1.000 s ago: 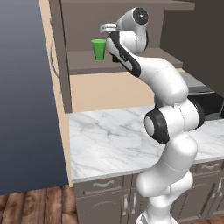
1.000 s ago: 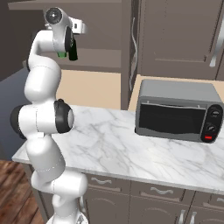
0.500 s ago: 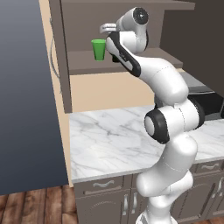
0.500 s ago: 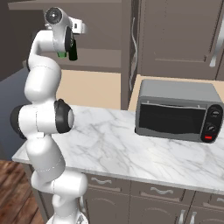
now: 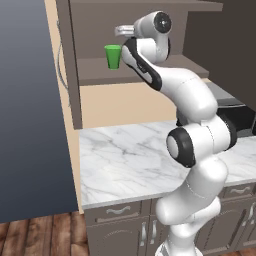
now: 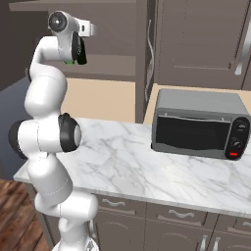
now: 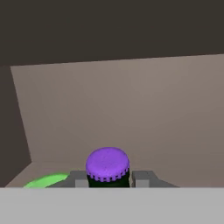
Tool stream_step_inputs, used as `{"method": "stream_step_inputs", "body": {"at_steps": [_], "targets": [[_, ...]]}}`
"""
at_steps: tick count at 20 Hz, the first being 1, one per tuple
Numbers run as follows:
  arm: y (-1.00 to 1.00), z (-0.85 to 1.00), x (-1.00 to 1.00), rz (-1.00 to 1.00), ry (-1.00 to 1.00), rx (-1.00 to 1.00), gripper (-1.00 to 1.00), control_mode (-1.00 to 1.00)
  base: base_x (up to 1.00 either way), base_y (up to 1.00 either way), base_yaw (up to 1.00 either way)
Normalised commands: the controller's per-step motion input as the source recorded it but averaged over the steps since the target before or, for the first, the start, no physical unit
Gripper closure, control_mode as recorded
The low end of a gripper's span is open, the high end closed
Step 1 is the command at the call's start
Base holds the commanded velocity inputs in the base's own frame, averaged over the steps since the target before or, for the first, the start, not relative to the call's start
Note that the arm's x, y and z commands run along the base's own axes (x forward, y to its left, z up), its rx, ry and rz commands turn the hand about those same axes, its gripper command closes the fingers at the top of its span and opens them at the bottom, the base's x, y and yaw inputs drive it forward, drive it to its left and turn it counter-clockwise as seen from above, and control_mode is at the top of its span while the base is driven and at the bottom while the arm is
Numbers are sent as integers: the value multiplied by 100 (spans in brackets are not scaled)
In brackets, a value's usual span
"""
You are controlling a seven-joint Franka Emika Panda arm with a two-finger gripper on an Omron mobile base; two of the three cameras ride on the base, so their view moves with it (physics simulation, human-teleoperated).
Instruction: Open the cabinet directly in front. Then move the beer and the cup to the dining counter with the candle on it.
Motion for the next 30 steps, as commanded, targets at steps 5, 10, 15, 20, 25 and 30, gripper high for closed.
{"method": "stream_step_inputs", "body": {"at_steps": [5, 10, 15, 20, 25, 30], "targets": [[0, 0, -4, 0, -1, 0, 100, -100, 0, 0, 0], [-11, 49, -59, -1, -12, 2, 100, -100, 0, 0, 0], [-38, 48, -99, -8, -11, 4, 100, -100, 0, 0, 0], [-46, -35, -100, -10, -2, 0, 100, -100, 0, 0, 0], [-26, -88, -100, -5, -2, 0, 100, -100, 0, 0, 0], [0, -97, -100, -5, -1, 0, 100, -100, 0, 0, 0]]}}
